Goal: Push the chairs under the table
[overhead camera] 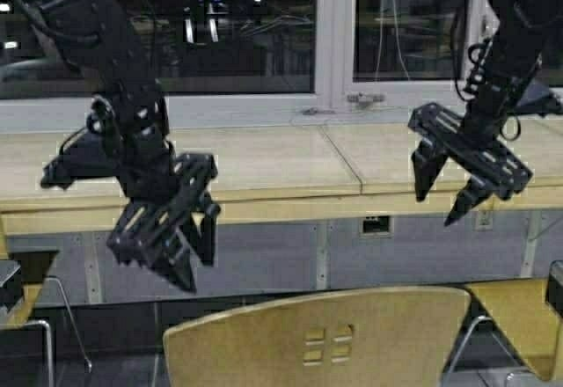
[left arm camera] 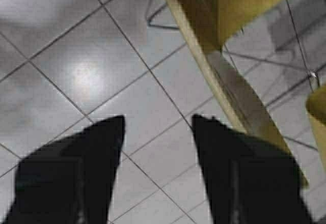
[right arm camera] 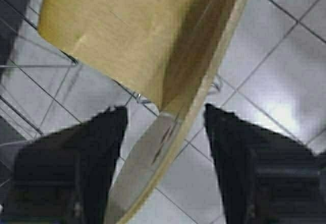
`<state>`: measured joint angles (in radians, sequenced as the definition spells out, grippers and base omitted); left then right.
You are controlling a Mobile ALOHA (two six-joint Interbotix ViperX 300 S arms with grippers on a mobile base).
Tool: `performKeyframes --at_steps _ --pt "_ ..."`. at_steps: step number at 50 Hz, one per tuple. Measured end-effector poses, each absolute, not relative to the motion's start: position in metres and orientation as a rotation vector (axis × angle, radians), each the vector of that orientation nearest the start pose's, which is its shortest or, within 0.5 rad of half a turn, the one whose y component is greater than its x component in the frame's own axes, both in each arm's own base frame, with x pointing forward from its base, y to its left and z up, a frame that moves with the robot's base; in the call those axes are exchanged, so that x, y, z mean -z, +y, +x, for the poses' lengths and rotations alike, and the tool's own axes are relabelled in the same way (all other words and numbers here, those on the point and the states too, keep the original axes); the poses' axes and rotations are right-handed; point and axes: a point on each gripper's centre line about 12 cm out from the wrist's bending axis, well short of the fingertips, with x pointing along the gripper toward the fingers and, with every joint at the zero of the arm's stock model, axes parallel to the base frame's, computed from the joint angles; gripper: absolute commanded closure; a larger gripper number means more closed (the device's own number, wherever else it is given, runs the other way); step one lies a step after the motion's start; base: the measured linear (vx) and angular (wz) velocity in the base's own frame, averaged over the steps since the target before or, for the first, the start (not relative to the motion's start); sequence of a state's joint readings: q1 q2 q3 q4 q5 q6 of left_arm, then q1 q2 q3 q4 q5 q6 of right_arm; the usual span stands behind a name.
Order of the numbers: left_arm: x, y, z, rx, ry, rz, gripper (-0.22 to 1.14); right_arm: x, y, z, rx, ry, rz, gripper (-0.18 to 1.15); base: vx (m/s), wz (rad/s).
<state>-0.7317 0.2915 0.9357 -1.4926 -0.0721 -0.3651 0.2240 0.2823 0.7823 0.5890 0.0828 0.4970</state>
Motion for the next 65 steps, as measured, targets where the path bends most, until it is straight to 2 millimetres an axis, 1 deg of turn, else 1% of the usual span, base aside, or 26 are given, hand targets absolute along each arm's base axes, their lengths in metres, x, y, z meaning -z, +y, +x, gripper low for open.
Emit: performKeyframes --at_steps 5,9,14,21,30,38,46,56,65 --pt "0.001 -0.183 0.214 -0.628 1.210 -1.109 0.10 -0.023 0.080 0.323 0.410 1.160 0.860 0.12 0.12 0.05" --pt "0.005 -0.183 0.212 -0.640 1.218 -1.099 0.10 -0.018 0.078 0.316 0.427 1.184 0.860 0.12 0.12 0.05" --pt "0.010 -0.186 0.206 -0.645 1.244 -1.086 0.10 -0.010 0.078 0.300 0.454 1.219 0.858 0.12 0.11 0.02" --pt "0.026 -0.190 0.195 -0.684 1.281 -1.053 0.10 0.002 0.079 0.278 0.491 1.263 0.843 0.12 0.10 0.03" --pt "0.036 -0.197 0.192 -0.697 1.312 -1.043 0.10 0.012 0.083 0.266 0.505 1.298 0.817 0.12 0.06 0.02" --pt "0.039 -0.205 0.197 -0.685 1.312 -1.049 0.10 0.015 0.081 0.265 0.535 1.283 0.842 0.12 0.04 0.01" --pt "0.046 -0.212 0.204 -0.684 1.313 -1.050 0.10 0.023 0.081 0.265 0.549 1.297 0.833 0.12 0.01 0.01" --pt "0.056 -0.224 0.215 -0.677 1.315 -1.059 0.10 0.034 0.084 0.275 0.555 1.305 0.829 0.12 0.00 0.00" --pt "0.067 -0.232 0.222 -0.679 1.316 -1.062 0.10 0.051 0.086 0.280 0.572 1.332 0.816 0.12 0.00 0.00"
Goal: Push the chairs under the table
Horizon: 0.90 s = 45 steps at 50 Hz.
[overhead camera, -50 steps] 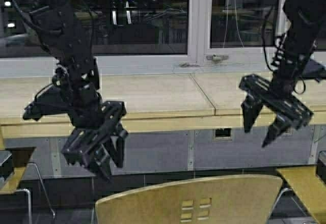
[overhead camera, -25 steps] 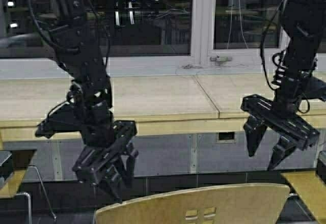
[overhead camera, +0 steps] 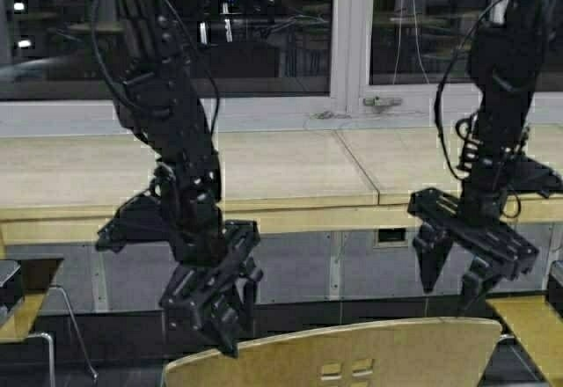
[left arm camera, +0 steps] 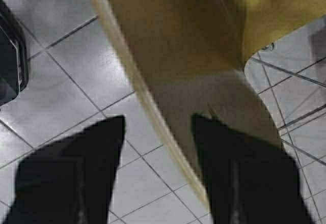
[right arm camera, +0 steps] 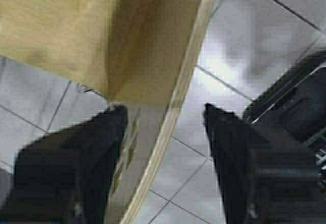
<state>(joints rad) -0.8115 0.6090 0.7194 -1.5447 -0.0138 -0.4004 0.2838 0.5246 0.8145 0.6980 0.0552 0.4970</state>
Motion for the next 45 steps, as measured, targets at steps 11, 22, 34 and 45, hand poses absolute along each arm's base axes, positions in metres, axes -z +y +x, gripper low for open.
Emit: performKeyframes --at_steps 11,22,34,45 --pt "0.085 -0.238 0.230 -0.692 1.317 -1.056 0.10 0.077 0.089 0.289 0.589 1.360 0.795 0.12 0.00 0.00" --pt "0.110 -0.246 0.239 -0.711 1.317 -1.053 0.10 0.106 0.092 0.302 0.595 1.379 0.779 0.12 0.00 0.00" --pt "0.137 -0.253 0.248 -0.723 1.305 -1.043 0.16 0.134 0.093 0.306 0.589 1.410 0.738 0.13 0.00 0.00" --pt "0.145 -0.252 0.249 -0.760 1.296 -1.065 0.69 0.141 0.092 0.303 0.603 1.421 0.735 0.57 0.01 0.00"
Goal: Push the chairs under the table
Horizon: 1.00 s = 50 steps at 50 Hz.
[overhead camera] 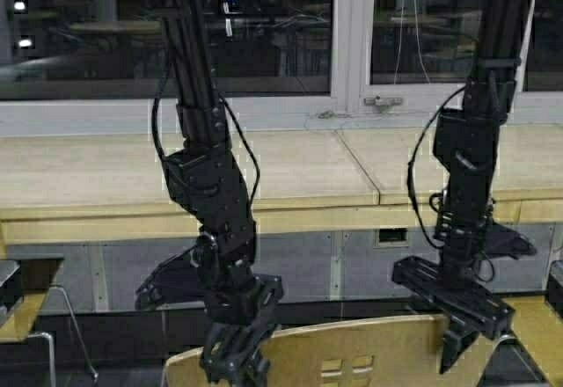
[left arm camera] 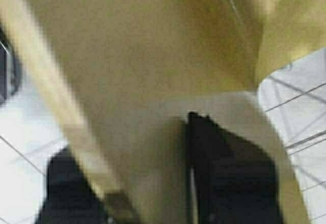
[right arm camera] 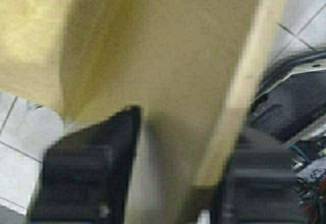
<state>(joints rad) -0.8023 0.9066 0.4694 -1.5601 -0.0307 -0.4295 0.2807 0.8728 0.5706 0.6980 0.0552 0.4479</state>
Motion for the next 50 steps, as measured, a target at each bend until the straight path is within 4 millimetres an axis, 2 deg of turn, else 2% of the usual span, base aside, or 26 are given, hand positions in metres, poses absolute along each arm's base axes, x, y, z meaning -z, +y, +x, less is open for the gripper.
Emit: performKeyframes --at_steps 4,5,8,24,39,50 --pt "0.145 -0.249 0.252 -0.767 1.290 -1.074 0.88 0.141 0.092 0.303 0.619 1.418 0.753 0.81 0.00 0.00" --pt "0.145 -0.250 0.253 -0.768 1.289 -1.077 0.90 0.141 0.092 0.303 0.620 1.420 0.755 0.87 -0.01 -0.02" --pt "0.145 -0.250 0.254 -0.773 1.285 -1.088 0.92 0.141 0.093 0.306 0.619 1.416 0.762 0.96 0.00 -0.01" --pt "0.146 -0.239 0.255 -0.811 1.282 -1.104 0.88 0.141 0.099 0.303 0.614 1.435 0.759 0.93 0.04 0.00" --pt "0.142 -0.214 0.276 -0.883 1.230 -1.177 0.88 0.139 0.119 0.323 0.565 1.413 0.779 0.93 0.11 0.02" --pt "0.140 -0.201 0.278 -0.919 1.218 -1.190 0.88 0.139 0.131 0.322 0.542 1.427 0.768 0.93 0.15 0.00"
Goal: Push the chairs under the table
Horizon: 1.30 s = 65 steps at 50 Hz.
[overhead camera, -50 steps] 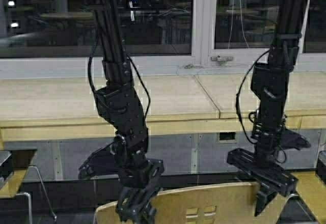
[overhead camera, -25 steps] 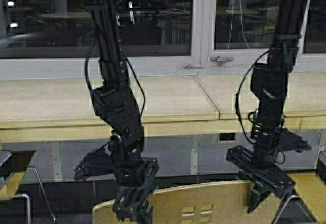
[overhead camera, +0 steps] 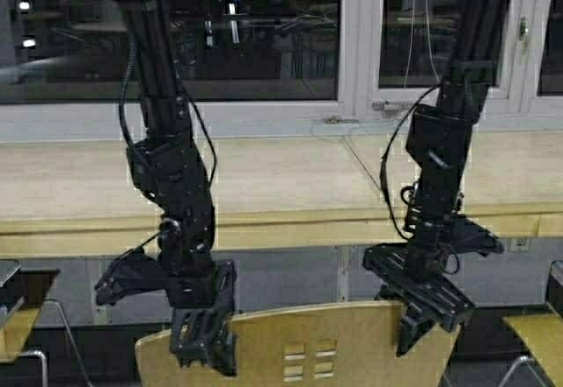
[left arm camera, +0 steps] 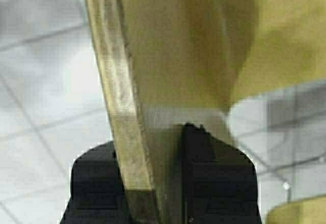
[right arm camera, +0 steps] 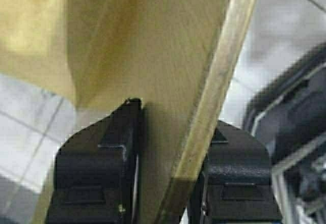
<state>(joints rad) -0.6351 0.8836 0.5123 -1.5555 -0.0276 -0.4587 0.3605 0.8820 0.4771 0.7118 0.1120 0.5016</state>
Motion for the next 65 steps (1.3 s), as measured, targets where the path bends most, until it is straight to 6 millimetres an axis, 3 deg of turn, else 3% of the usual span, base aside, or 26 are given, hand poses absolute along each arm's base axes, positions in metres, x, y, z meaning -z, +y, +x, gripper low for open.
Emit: performKeyframes --at_steps 32,65 --pt "0.140 -0.188 0.282 -0.927 1.197 -1.175 0.88 0.145 0.138 0.319 0.531 1.440 0.751 0.93 0.21 0.06" --pt "0.139 -0.192 0.294 -0.858 1.192 -1.139 0.88 0.148 0.133 0.313 0.547 1.420 0.737 0.93 0.21 0.09"
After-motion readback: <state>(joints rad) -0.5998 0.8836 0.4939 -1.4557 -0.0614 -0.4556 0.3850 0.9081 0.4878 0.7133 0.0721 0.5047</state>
